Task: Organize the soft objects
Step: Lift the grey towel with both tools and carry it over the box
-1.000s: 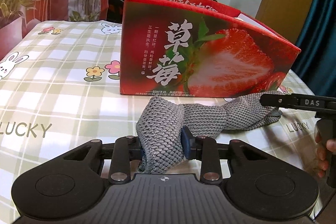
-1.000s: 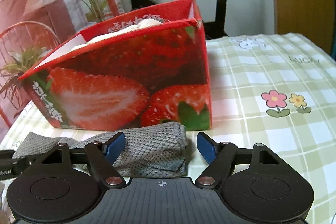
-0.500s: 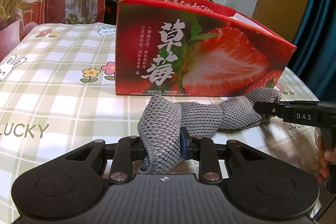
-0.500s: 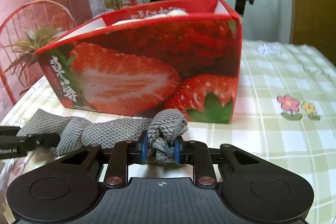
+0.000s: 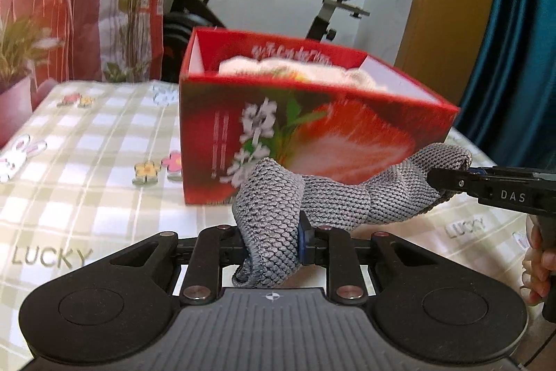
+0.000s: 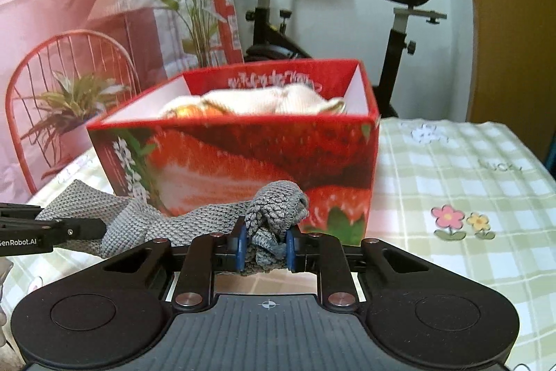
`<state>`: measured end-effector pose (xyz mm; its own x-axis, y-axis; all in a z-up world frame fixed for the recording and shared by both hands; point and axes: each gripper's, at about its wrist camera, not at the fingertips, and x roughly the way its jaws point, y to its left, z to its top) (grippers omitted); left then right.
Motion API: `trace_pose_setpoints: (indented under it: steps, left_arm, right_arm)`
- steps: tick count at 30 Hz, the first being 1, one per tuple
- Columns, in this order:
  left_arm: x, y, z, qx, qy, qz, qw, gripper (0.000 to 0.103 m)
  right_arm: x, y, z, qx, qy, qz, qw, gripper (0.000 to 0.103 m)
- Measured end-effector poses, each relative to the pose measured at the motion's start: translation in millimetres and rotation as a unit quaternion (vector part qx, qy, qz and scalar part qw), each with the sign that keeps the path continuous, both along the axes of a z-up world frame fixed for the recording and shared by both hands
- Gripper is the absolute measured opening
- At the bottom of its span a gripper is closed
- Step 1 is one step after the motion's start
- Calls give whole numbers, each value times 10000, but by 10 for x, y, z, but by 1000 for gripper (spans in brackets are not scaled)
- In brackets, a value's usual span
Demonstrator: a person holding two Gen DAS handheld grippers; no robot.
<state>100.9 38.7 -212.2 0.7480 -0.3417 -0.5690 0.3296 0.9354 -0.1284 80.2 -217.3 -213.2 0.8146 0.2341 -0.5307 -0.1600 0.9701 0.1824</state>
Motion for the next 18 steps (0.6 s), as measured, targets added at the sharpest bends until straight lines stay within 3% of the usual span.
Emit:
trace_pose_setpoints:
  steps: [8,18]
  left_arm:
    - [-68,-49,355,28,-367,-137,9992,25]
    - [120,-125,762,-92,-475,-312,9983,25]
  right_arm:
    - [-115,-63,355,28,-454,-32,9990,19]
    - [28,-164,799,-83,-883,-14,9961,19]
